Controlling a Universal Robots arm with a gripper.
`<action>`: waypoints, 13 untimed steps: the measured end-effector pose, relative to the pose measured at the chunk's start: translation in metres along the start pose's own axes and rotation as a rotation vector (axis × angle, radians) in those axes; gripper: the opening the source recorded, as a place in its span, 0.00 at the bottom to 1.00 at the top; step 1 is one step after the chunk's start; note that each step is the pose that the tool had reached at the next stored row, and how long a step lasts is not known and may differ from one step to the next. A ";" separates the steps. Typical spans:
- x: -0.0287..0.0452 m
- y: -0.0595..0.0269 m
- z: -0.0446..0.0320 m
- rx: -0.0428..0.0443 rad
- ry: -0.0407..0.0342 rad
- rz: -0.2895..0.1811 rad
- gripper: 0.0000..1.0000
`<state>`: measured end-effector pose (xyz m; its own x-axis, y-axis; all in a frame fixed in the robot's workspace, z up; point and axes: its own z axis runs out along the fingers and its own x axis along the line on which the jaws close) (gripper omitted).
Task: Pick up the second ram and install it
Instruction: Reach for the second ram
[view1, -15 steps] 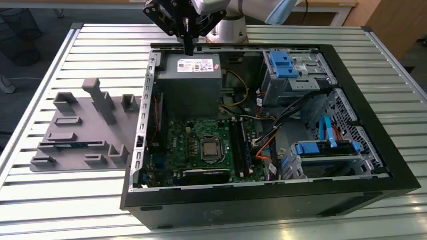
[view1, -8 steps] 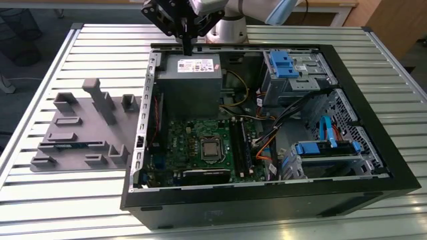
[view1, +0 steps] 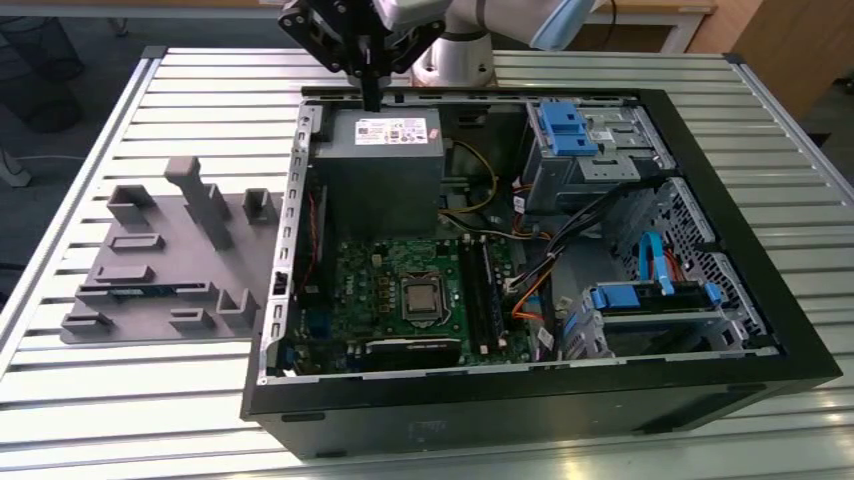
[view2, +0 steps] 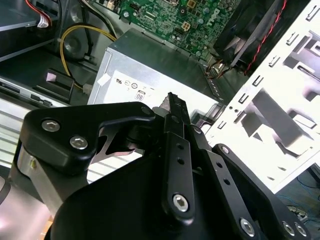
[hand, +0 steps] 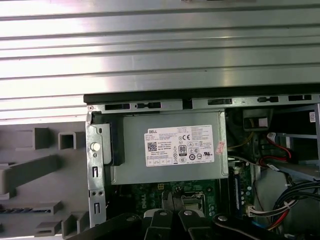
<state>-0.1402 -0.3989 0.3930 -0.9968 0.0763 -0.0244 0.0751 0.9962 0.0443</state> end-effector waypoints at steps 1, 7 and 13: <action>0.0004 0.0000 0.0000 -0.0001 0.0000 0.000 0.11; 0.0026 -0.0002 0.0000 0.0000 0.0000 0.000 0.11; 0.0059 -0.0004 0.0000 0.0000 0.0000 0.000 0.11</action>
<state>-0.1461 -0.3989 0.3928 -0.9968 0.0762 -0.0244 0.0751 0.9962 0.0444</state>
